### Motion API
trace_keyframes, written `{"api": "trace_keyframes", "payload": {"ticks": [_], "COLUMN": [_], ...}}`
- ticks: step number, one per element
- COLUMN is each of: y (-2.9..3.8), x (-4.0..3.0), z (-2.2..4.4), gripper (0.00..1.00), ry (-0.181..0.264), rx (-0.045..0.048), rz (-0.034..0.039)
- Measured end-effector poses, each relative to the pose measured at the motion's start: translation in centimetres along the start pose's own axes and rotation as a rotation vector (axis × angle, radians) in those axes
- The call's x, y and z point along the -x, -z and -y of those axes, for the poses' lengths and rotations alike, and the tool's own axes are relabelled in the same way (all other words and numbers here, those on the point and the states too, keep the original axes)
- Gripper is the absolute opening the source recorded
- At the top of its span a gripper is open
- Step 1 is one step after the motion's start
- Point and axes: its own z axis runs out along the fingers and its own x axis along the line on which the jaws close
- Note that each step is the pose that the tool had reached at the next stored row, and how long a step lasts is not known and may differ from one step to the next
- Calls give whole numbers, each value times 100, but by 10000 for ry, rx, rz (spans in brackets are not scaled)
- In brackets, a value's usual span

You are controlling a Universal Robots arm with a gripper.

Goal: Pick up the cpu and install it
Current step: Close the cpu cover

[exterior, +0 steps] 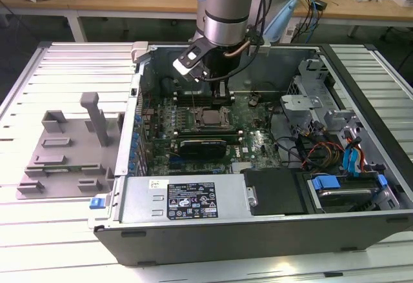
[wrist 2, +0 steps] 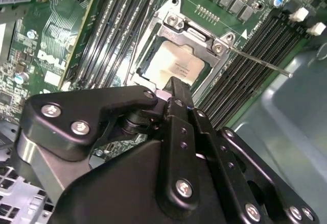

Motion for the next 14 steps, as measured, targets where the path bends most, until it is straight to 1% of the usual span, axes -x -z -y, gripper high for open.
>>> {"api": "trace_keyframes", "payload": {"ticks": [2,3,4,5,6,7,8,9,10,12,13,14], "y": [0,0,0,0,0,0,0,0,0,-1,-1,-1], "x": [0,0,0,0,0,0,0,0,0,0,0,0], "z": [0,0,0,0,0,0,0,0,0,0,0,0], "gripper": [11,11,11,11,11,11,11,11,11,11,11,11], "ry": [320,585,928,1403,1779,1953,2374,2656,2831,3435,3604,3920], "rx": [3,6,9,15,18,19,23,27,29,34,36,39], "rz": [3,7,10,15,19,21,25,28,29,37,38,41]}}
